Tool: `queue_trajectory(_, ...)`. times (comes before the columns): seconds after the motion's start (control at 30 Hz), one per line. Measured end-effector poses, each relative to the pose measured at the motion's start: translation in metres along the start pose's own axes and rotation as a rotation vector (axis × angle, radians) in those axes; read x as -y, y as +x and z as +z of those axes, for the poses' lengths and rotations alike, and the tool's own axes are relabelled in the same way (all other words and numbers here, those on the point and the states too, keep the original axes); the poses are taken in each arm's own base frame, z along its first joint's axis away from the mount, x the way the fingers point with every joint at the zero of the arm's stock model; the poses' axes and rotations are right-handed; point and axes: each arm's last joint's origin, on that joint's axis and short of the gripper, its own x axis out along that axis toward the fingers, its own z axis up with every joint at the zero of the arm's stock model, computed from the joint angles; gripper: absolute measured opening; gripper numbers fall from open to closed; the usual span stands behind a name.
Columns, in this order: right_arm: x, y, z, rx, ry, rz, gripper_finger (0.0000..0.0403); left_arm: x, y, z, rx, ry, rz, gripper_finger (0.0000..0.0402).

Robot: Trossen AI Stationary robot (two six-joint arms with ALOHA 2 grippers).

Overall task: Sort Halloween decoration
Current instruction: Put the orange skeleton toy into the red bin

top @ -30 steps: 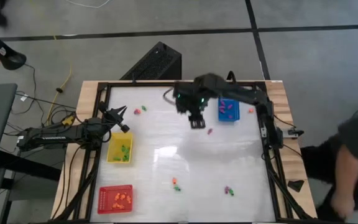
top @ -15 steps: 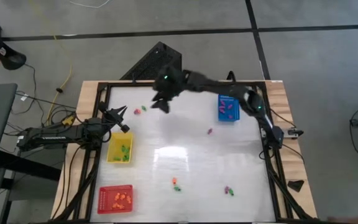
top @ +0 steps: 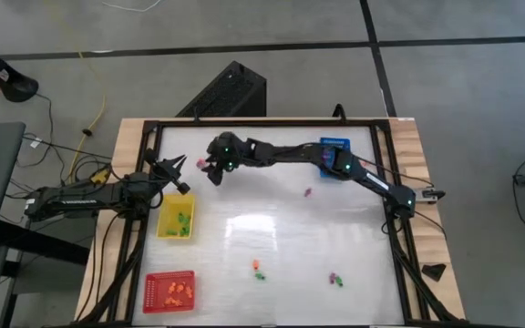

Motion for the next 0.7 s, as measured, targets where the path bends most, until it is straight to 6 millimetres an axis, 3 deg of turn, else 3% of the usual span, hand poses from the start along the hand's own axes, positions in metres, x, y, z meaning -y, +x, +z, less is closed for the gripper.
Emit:
queue_trajectory(0.17, 0.001, 0.014, -0.018, -0.002, -0.062, -0.033, 0.0232, 0.0, 0.0, 0.0, 0.0, 0.0, 0.001, 0.0018)
queue_trajectory(0.4, 0.006, 0.017, -0.014, 0.099, -0.211, -0.115, 0.0232, 0.0, 0.0, 0.0, 0.0, 0.0, 0.001, 0.0018)
queue_trajectory(0.7, 0.014, 0.028, -0.02, 0.145, -0.219, -0.131, 0.0231, 0.0, 0.0, 0.0, 0.0, 0.0, -0.001, 0.0018)
